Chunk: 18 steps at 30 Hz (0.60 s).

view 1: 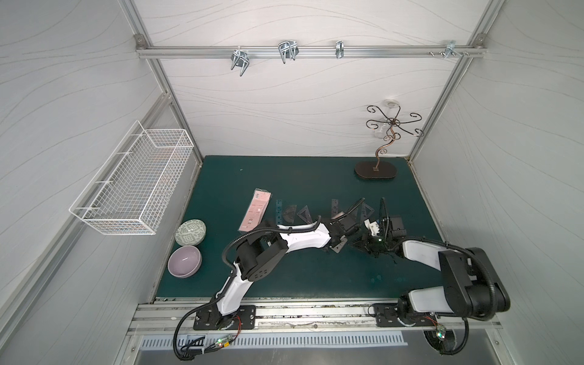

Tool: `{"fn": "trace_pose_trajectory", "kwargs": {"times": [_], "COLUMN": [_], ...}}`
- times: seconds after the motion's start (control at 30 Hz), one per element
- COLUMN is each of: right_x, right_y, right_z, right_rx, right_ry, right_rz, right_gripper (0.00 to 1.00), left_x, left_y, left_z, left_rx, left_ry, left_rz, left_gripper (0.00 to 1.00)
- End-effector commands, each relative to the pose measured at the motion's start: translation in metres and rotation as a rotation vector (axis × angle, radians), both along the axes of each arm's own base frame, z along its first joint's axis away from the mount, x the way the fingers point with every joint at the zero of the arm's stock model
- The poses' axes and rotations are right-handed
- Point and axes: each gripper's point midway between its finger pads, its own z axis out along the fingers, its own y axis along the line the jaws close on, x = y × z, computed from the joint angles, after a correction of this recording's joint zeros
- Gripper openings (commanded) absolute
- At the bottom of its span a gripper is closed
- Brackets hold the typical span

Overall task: Open the ruler set and take out the ruler
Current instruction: Pick up the ruler set bag from the center of the board.

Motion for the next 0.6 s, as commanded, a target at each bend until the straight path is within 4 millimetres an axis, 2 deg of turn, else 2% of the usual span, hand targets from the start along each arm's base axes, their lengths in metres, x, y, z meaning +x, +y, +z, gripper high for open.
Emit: {"fn": "trace_pose_trajectory", "kwargs": {"times": [0.0, 0.17, 0.33, 0.57], "right_x": [0.004, 0.006, 0.011, 0.019], "right_y": [0.006, 0.012, 0.014, 0.026], "right_z": [0.042, 0.103, 0.124, 0.166], "right_rx": [0.072, 0.148, 0.147, 0.099], "right_ry": [-0.090, -0.243, -0.280, -0.397], "right_rz": [0.018, 0.029, 0.036, 0.077], "right_gripper": [0.00, 0.00, 0.00, 0.00], "left_x": [0.009, 0.000, -0.005, -0.003], "left_y": [-0.008, -0.012, -0.014, -0.008], "left_z": [0.046, 0.072, 0.088, 0.079], "left_rx": [-0.087, -0.158, -0.190, -0.135], "left_ry": [-0.053, 0.008, 0.021, 0.020], "left_rz": [-0.017, -0.058, -0.075, -0.078], "left_gripper": [0.00, 0.00, 0.00, 0.00]}}
